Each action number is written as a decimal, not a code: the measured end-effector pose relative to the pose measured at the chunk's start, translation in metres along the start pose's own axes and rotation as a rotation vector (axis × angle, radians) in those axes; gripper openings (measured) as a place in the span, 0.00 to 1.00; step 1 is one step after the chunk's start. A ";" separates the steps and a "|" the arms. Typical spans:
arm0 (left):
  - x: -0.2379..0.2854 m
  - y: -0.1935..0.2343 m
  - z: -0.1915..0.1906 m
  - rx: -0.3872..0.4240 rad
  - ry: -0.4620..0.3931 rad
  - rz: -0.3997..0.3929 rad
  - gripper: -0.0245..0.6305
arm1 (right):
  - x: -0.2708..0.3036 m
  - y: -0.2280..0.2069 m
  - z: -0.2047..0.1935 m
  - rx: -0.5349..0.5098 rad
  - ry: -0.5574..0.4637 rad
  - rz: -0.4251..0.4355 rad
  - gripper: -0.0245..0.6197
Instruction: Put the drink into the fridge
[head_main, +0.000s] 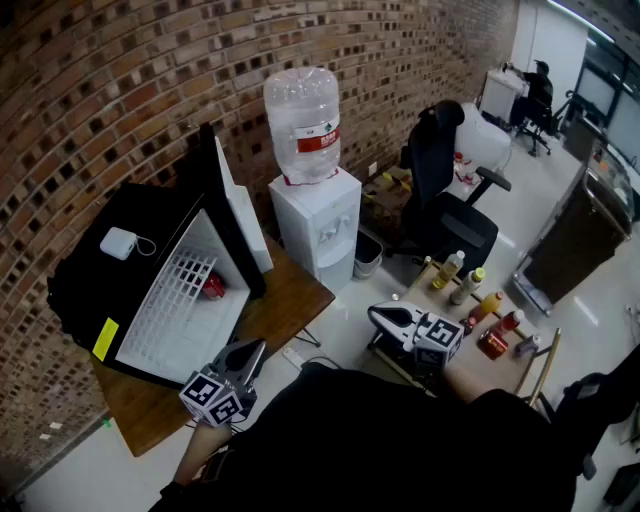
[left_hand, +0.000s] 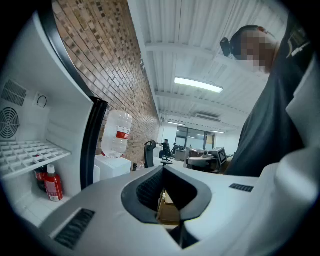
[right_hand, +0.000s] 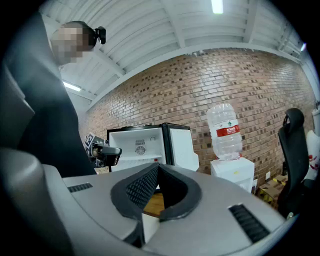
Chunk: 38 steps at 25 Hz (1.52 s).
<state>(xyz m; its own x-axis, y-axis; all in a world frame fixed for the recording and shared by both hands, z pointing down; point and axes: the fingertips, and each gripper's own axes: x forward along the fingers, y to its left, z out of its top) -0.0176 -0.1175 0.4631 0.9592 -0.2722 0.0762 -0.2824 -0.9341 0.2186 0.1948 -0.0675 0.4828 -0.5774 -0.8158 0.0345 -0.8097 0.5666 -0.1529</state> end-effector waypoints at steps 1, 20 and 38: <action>0.002 0.001 0.001 0.000 -0.001 0.001 0.03 | -0.001 -0.002 0.000 0.000 -0.001 0.000 0.02; 0.158 -0.064 -0.006 0.073 0.114 -0.220 0.03 | -0.125 -0.096 -0.012 0.030 -0.090 -0.202 0.02; 0.418 -0.248 -0.110 0.127 0.311 -0.682 0.03 | -0.349 -0.213 -0.098 0.058 0.027 -0.563 0.21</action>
<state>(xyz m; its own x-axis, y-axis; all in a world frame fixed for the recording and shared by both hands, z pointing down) 0.4522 0.0261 0.5474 0.8679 0.4354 0.2390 0.3939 -0.8965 0.2029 0.5589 0.1076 0.6000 -0.0616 -0.9866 0.1511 -0.9867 0.0374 -0.1580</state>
